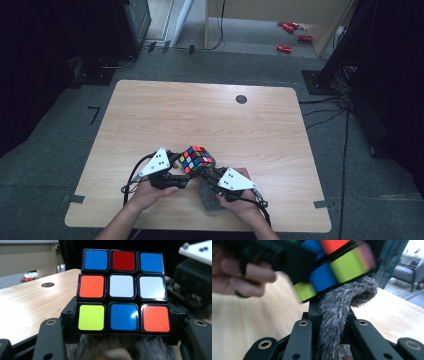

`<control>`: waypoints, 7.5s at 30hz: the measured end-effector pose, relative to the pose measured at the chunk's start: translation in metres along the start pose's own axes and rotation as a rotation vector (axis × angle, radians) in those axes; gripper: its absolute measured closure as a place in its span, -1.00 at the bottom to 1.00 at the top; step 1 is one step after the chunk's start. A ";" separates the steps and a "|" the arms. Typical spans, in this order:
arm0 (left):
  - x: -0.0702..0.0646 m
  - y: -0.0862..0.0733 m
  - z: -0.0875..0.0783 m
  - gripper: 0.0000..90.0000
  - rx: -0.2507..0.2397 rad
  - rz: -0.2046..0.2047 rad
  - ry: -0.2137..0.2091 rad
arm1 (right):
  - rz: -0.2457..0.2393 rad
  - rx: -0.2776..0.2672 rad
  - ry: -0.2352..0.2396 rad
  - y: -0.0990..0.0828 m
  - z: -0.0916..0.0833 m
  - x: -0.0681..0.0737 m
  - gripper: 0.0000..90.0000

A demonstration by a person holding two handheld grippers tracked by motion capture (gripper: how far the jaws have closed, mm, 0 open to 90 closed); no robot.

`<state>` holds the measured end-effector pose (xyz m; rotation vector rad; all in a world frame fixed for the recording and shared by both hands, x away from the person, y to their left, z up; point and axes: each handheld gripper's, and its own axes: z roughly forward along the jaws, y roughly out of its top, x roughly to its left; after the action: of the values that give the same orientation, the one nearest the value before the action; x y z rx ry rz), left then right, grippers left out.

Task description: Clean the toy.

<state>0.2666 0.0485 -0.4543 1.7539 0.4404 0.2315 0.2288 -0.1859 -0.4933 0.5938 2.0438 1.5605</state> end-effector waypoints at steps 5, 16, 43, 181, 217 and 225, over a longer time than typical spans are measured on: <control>0.002 0.000 -0.002 -0.22 -0.006 -0.008 0.001 | -0.020 0.019 0.011 0.000 0.003 0.004 0.72; 0.002 0.000 -0.002 -0.22 -0.003 -0.006 0.007 | -0.008 0.003 0.006 0.000 0.000 0.000 0.72; 0.009 -0.001 -0.006 -0.22 0.014 -0.018 0.044 | 0.016 -0.011 -0.034 0.002 -0.010 -0.013 0.71; -0.020 -0.027 0.019 -0.32 -0.039 0.567 0.202 | 0.445 -0.021 0.073 0.023 -0.009 -0.016 -0.28; 0.016 -0.021 -0.002 -0.22 0.113 0.246 0.200 | 0.260 0.232 -0.069 -0.013 -0.018 -0.047 0.79; 0.007 -0.024 0.008 -0.22 0.172 0.236 0.095 | 0.269 -0.009 -0.029 0.022 -0.038 -0.039 0.88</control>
<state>0.2719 0.0488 -0.4798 1.9709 0.3281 0.4580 0.2366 -0.2328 -0.4584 0.9142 1.9984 1.6969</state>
